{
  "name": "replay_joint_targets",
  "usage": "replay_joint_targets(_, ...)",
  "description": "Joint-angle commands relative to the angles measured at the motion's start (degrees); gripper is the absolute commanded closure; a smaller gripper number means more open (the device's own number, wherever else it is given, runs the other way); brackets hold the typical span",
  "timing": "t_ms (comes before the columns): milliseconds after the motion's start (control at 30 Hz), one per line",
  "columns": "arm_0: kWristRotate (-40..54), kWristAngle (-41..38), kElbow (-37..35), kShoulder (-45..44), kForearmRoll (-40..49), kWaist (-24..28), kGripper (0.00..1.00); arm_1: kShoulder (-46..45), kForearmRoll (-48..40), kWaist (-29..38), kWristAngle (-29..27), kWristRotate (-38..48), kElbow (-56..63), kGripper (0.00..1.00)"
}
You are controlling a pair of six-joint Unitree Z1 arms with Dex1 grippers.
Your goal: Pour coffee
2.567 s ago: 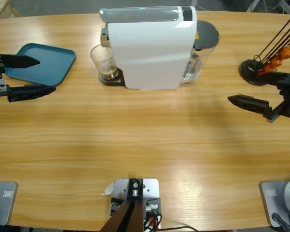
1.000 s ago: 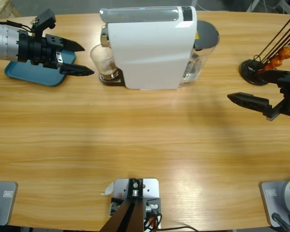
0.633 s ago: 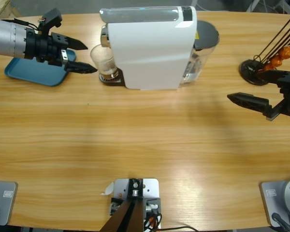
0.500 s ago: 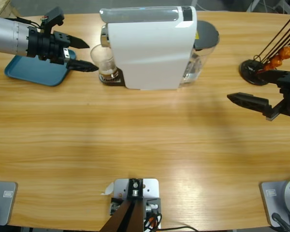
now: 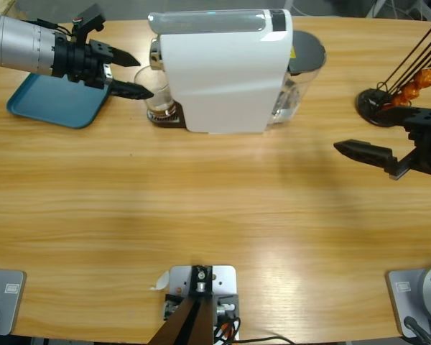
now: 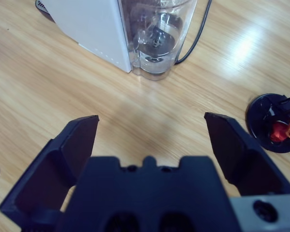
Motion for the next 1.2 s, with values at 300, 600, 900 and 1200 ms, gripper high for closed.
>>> replay_joint_targets(300, 0.6, -1.79, -3.18, 6.43, -0.01, 0.22, 0.0, 1.62, -1.09, 0.68, 0.78, 0.46, 1.31, 0.0)
replay_joint_targets(600, 1.28, 0.14, -3.55, 6.92, 0.98, -1.73, 0.0, 1.53, -1.14, 0.68, 0.87, 0.46, 1.38, 0.0)
replay_joint_targets(900, 1.37, 1.49, -5.3, 7.85, 0.98, -2.94, 0.0, 1.53, -1.17, 0.68, 1.1, 0.48, 1.38, 0.0)
replay_joint_targets(1200, 1.39, 3.39, -6.36, 8.08, 3.26, -3.96, 0.191, 1.62, -1.3, 0.68, 1.13, 0.48, 1.4, 0.0)
